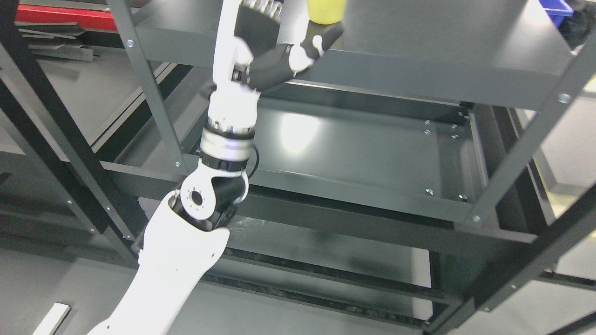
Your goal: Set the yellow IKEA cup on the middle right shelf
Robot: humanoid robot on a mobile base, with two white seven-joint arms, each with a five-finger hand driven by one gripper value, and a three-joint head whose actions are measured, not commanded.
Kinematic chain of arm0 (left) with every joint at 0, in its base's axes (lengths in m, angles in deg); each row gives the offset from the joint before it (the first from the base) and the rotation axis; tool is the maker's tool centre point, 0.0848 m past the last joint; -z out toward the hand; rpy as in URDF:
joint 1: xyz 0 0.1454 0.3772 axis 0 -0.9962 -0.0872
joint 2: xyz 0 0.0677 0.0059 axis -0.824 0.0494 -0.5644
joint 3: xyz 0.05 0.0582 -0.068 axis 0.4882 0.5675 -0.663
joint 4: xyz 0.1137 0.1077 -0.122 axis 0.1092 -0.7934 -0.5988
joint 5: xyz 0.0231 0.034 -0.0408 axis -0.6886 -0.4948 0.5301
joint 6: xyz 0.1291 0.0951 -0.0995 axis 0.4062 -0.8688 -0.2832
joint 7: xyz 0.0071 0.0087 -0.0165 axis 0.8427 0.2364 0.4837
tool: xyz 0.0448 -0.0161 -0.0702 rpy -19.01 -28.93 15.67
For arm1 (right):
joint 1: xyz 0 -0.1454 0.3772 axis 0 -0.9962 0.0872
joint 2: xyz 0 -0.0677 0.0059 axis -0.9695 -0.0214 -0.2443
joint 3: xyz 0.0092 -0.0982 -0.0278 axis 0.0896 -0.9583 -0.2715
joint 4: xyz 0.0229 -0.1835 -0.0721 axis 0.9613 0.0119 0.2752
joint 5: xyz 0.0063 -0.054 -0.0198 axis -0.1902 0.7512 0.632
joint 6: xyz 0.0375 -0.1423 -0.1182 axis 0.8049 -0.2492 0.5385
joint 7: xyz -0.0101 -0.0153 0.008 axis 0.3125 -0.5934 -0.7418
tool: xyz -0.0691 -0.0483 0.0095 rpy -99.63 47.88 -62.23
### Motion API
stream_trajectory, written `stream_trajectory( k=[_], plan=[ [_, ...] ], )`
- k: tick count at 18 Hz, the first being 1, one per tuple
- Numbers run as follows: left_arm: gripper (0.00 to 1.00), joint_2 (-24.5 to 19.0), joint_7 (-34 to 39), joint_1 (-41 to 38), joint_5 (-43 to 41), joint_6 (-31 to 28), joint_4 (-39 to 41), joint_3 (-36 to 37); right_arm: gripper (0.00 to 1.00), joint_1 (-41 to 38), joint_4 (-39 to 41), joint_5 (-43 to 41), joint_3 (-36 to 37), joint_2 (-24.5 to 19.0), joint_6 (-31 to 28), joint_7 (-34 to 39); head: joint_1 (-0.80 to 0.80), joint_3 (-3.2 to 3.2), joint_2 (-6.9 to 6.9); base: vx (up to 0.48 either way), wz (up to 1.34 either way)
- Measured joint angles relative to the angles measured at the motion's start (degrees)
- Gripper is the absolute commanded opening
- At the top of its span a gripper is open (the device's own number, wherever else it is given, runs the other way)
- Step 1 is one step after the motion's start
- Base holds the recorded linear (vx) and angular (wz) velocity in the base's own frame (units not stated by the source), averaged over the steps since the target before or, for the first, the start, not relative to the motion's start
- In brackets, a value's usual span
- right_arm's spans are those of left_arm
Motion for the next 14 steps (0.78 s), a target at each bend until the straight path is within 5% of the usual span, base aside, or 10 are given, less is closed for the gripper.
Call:
stream_trajectory(
  k=[7,14],
  plan=[
    [0.98,-1.98,-0.61,-19.71,-0.70,3.21,2.84,-2.11,0.99,0.00,0.01,0.00,0.00,0.00,0.01,0.00,0.00,0.00,0.00,-0.188,-0.07],
    [0.99,-1.41,-0.52,-27.92,-0.81,-12.47,0.01,-8.52,0.99,0.00,0.01,0.00,0.00,0.00,0.02,0.00,0.00,0.00,0.00,-0.130,0.01]
  ],
)
